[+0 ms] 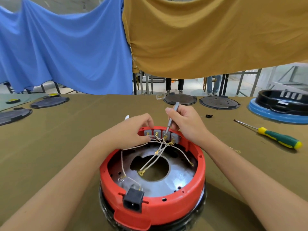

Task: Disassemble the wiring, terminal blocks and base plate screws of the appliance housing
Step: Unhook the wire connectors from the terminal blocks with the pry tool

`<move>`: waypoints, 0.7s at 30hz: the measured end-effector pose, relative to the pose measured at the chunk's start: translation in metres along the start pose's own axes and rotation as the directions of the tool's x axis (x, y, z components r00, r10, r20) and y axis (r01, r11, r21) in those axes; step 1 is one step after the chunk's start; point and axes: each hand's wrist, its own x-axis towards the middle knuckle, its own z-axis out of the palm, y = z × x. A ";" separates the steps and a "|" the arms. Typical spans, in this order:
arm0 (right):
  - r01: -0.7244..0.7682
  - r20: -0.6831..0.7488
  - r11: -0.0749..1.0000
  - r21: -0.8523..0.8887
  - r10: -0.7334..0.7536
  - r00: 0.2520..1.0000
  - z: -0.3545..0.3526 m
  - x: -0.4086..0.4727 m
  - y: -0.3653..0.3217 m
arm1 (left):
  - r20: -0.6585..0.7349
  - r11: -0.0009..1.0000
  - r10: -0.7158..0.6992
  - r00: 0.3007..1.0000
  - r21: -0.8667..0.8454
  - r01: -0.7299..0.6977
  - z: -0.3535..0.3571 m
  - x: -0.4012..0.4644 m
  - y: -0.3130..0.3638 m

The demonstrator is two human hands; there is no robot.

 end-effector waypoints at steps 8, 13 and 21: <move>-0.042 -0.024 0.999 0.004 0.042 0.999 -0.005 -0.005 -0.005 | -0.014 0.992 0.100 0.995 -0.076 -0.100 0.002 -0.003 -0.003; -0.028 0.006 1.000 -0.014 0.028 1.000 -0.001 -0.013 -0.007 | 0.033 0.996 0.088 0.996 -0.035 -0.087 0.000 -0.001 0.000; -0.011 0.035 0.999 -0.044 0.013 0.999 -0.001 -0.016 -0.010 | 0.026 0.996 0.093 0.995 0.011 -0.094 0.006 -0.001 0.004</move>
